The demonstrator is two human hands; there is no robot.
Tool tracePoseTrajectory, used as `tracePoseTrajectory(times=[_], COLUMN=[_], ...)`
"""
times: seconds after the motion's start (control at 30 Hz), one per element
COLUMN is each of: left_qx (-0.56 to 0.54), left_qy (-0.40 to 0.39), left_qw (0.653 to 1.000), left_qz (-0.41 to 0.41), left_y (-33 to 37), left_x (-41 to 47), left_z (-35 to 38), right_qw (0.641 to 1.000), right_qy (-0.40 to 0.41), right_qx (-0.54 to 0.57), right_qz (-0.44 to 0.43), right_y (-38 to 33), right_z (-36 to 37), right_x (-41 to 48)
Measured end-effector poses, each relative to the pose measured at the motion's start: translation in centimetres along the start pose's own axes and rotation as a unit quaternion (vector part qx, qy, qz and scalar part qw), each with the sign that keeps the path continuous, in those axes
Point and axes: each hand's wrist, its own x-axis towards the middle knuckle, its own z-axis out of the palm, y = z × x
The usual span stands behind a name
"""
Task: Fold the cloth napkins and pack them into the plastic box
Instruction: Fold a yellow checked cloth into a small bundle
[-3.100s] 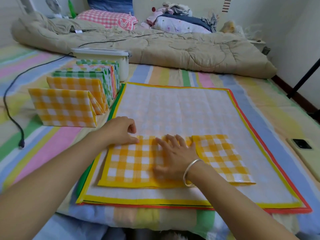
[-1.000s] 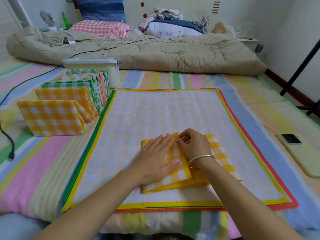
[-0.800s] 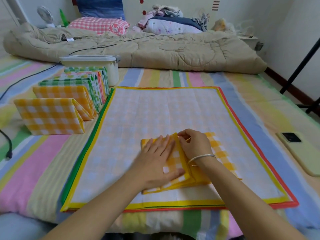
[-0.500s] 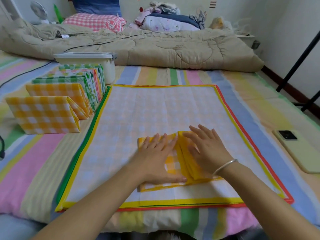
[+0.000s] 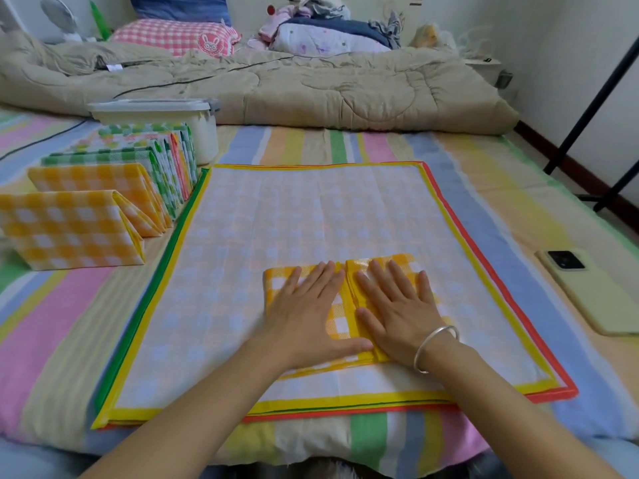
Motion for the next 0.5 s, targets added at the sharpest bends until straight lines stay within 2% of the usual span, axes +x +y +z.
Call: tracePoseTrajectory(times=[0.23, 0.5], left_qx=[0.018, 0.024], left_qy=[-0.010, -0.063], left_qw=[1.000, 0.998], left_qz=[0.000, 0.013], left_y=[-0.21, 0.15], left_x=[-0.03, -0.03], left_z=[0.14, -0.12], right_qw=[1.000, 1.000], right_qy=[-0.003, -0.019], right_qx=[-0.006, -0.013], right_qz=[0.005, 0.008], right_y=[0.03, 0.03], right_z=[0.24, 0.48], right_x=[0.10, 0.43])
